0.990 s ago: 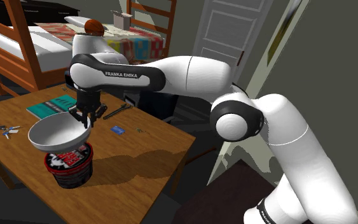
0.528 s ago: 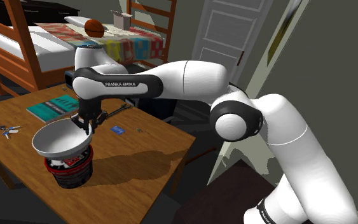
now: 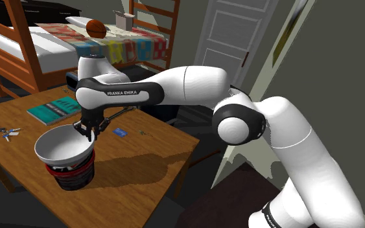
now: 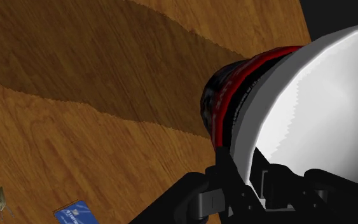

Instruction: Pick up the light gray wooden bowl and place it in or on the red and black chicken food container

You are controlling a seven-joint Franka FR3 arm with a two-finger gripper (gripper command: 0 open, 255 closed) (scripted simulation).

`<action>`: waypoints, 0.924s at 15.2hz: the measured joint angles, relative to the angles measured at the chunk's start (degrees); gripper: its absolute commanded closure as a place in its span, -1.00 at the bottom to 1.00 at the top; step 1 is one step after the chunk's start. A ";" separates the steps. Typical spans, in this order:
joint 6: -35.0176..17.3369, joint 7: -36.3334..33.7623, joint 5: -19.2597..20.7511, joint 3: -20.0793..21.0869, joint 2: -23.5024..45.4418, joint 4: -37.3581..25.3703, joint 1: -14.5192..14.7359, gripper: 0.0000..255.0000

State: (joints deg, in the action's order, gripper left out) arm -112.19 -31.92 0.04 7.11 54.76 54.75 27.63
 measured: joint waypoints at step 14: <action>4.17 0.21 -0.13 0.09 -1.85 -2.25 -0.35 -1.00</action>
State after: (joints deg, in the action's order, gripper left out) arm -108.02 -31.71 -0.09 7.20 52.92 52.50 27.28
